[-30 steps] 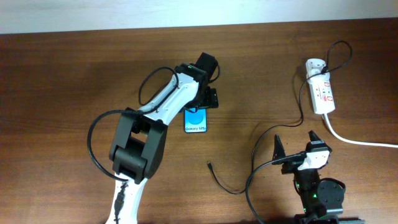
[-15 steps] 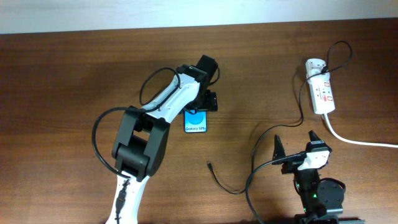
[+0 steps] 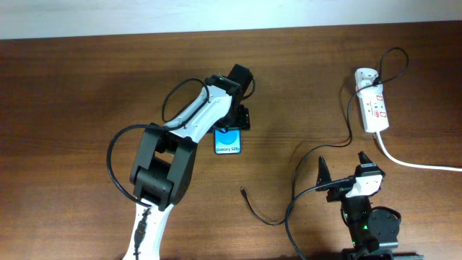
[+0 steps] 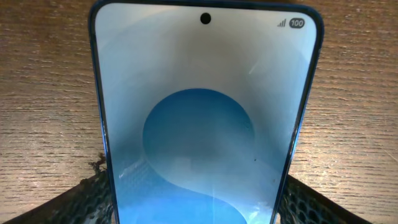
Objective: Plug charger to phone and switch on socket
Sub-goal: 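Lower the left gripper and close it on the phone's top edge, then lift the phone upright with the left gripper, bottom edge down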
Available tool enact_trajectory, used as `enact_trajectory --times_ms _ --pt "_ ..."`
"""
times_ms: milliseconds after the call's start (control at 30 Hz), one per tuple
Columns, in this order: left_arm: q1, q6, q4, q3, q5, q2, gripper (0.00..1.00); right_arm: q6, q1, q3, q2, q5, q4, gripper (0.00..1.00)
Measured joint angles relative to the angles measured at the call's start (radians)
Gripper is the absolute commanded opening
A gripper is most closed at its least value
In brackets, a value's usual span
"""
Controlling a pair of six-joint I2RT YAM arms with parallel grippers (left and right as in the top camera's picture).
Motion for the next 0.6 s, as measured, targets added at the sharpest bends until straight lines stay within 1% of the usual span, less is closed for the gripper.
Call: enact_trajectory --times_ms 33,200,233,267,300,367,600 --pt "0.0 0.0 0.0 0.0 0.0 0.0 0.99 0.0 0.0 0.0 0.0 0.0 0.0 0.98" --pt "0.003 0.003 -0.012 0.002 -0.009 0.0 0.99 0.0 0.0 0.0 0.0 0.0 0.0 0.98" --pt "0.003 0.003 -0.013 0.002 -0.009 0.0 0.9 0.0 0.0 0.0 0.0 0.0 0.0 0.98" --pt "0.003 0.003 -0.014 0.002 -0.009 0.0 0.86 0.0 0.0 0.0 0.0 0.0 0.0 0.98" --pt "0.003 0.006 -0.015 0.002 -0.006 0.0 0.85 0.0 0.0 0.0 0.0 0.0 0.0 0.98" --pt "0.001 0.004 -0.016 0.003 -0.006 0.0 0.83 0.0 0.0 0.0 0.0 0.0 0.0 0.98" --pt "0.001 0.004 -0.023 0.006 -0.005 0.001 0.83 -0.001 0.0 0.0 0.0 0.0 0.0 0.98"
